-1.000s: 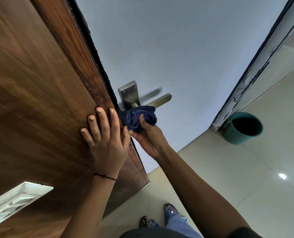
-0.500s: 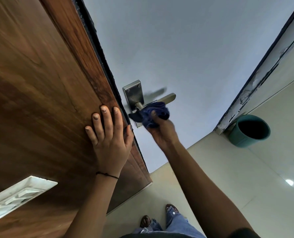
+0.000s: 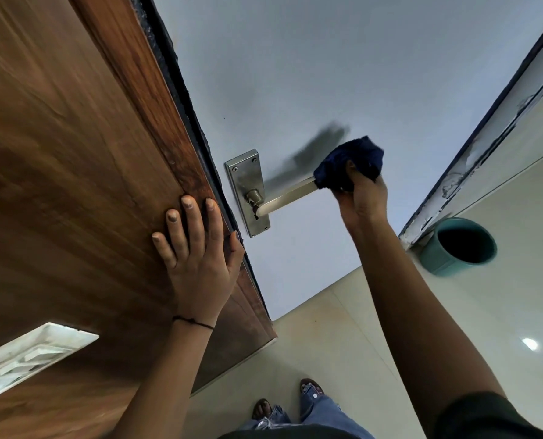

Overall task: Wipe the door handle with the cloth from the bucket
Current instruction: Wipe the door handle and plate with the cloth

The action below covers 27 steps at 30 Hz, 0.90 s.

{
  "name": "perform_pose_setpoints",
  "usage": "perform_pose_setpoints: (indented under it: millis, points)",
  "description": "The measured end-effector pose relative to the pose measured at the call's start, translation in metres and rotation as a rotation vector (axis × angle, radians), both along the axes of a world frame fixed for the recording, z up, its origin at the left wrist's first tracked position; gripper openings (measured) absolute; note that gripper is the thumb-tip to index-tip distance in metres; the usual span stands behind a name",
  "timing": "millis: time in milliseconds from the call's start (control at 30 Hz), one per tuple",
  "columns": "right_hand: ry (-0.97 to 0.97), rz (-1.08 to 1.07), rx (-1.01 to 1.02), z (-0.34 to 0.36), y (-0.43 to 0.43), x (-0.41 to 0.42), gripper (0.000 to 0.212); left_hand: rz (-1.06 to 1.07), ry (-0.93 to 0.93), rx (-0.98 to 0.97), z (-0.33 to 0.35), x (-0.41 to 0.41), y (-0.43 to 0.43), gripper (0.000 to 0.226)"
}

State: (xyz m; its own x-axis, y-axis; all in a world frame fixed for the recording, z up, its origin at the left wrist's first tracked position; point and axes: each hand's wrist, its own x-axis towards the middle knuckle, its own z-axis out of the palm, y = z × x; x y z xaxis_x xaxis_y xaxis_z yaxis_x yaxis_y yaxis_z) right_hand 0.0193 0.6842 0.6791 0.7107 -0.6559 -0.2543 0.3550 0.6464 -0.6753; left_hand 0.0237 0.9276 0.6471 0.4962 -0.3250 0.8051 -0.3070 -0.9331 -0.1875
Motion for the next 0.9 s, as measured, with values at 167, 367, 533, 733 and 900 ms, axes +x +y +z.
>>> perform_pose_setpoints:
  millis: [167,367,533,733,900]
  points:
    - [0.028,-0.057,-0.695,0.023,0.017,-0.013,0.050,-0.001,-0.013,-0.001,-0.001,0.000,-0.001,0.088]
    - [0.251,0.073,-1.967,-0.006,0.093,-0.018,0.045,-0.017,-0.003,-0.007,0.000,0.000,0.000,0.085]
    - [0.338,0.170,-2.136,-0.008,0.099,-0.014,0.042,-0.021,0.010,-0.011,0.000,-0.001,0.001,0.084]
    - [0.536,0.067,-2.035,-0.002,0.059,0.002,0.028,-0.030,0.006,-0.029,0.000,0.000,0.000,0.085]
    - [0.594,0.241,-1.853,0.001,0.022,0.005,0.031,-0.023,-0.009,-0.026,0.000,0.001,0.000,0.085]
